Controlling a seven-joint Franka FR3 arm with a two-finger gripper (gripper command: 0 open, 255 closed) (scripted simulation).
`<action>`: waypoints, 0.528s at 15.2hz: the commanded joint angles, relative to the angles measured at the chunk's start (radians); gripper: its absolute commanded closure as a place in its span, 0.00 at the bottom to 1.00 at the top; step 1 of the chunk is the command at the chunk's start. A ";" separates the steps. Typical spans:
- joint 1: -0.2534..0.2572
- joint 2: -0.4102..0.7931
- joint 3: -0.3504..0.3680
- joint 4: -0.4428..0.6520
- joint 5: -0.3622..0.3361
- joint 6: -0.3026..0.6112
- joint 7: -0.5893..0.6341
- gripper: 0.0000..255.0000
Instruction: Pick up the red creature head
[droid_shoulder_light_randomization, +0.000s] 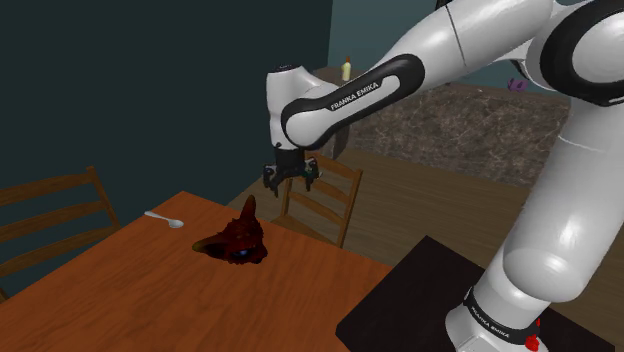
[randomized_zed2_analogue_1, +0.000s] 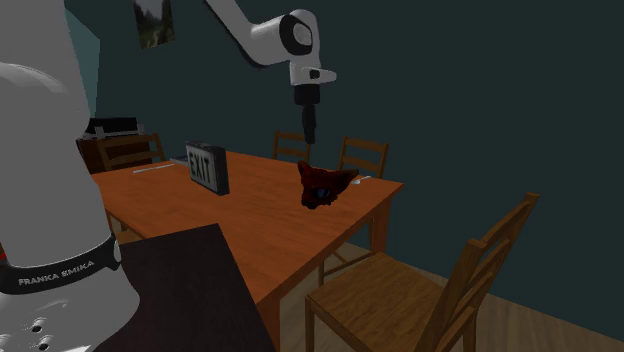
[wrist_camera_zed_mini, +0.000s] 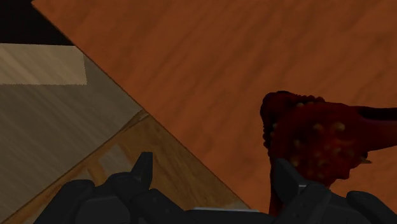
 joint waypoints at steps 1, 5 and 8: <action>0.015 0.087 0.001 0.061 -0.043 0.018 0.077 0.00; 0.057 0.252 -0.021 0.206 -0.113 0.025 0.196 0.00; 0.094 0.376 -0.046 0.333 -0.152 0.017 0.268 0.00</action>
